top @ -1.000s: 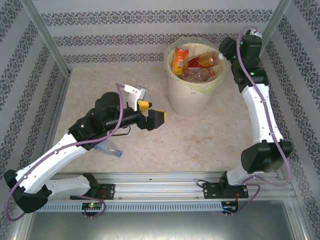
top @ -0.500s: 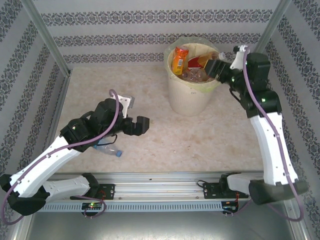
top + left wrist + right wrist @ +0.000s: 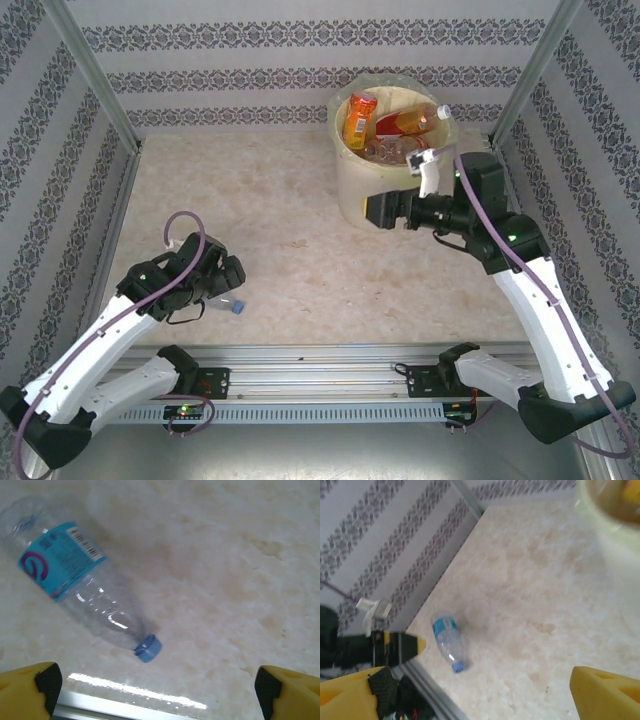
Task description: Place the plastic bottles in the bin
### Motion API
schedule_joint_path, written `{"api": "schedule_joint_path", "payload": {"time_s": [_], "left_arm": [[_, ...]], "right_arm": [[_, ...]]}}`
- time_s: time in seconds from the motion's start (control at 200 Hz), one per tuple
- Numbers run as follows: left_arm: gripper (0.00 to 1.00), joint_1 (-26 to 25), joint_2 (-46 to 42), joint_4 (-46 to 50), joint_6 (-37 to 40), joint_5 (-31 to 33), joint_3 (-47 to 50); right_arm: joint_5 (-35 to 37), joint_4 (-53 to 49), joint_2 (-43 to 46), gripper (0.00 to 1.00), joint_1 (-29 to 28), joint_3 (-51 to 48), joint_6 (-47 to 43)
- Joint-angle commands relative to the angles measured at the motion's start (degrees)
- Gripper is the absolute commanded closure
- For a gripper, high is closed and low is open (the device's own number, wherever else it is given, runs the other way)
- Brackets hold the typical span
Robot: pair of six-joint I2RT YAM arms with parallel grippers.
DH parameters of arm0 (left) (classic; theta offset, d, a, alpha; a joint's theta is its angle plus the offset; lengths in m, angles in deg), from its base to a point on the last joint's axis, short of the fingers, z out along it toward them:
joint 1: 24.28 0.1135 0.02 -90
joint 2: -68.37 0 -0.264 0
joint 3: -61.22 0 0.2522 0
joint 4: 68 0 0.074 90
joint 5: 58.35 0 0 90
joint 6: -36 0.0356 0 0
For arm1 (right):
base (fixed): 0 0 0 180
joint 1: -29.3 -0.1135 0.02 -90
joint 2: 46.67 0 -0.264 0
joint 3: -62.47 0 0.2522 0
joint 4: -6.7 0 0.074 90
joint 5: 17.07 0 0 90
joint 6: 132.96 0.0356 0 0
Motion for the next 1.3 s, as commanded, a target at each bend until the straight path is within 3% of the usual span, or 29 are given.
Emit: {"api": "schedule_joint_path", "payload": {"time_s": [0.0,0.21,0.53,0.939,1.294], "left_arm": [[0.0,5.2,0.5,-4.1,-0.9,-6.8,3.6],[0.0,13.6,4.2,-7.8,2.2,-12.6,7.4],[0.0,21.8,6.9,-13.8,3.8,-16.8,13.0],[0.0,24.6,14.3,-21.9,6.4,-18.6,15.8],[0.07,24.8,16.8,-25.0,7.6,-18.7,18.5]], "right_arm": [[-2.0,0.9,0.9,0.05,-3.3,-2.3,1.0],[0.1,0.6,0.1,0.02,-6.5,-2.4,1.2],[1.1,0.6,-1.8,0.02,-7.6,-2.0,1.2],[1.9,0.1,-3.0,0.02,-8.3,-1.8,1.0],[2.6,0.6,-2.5,0.02,-8.5,-3.6,1.5]]}}
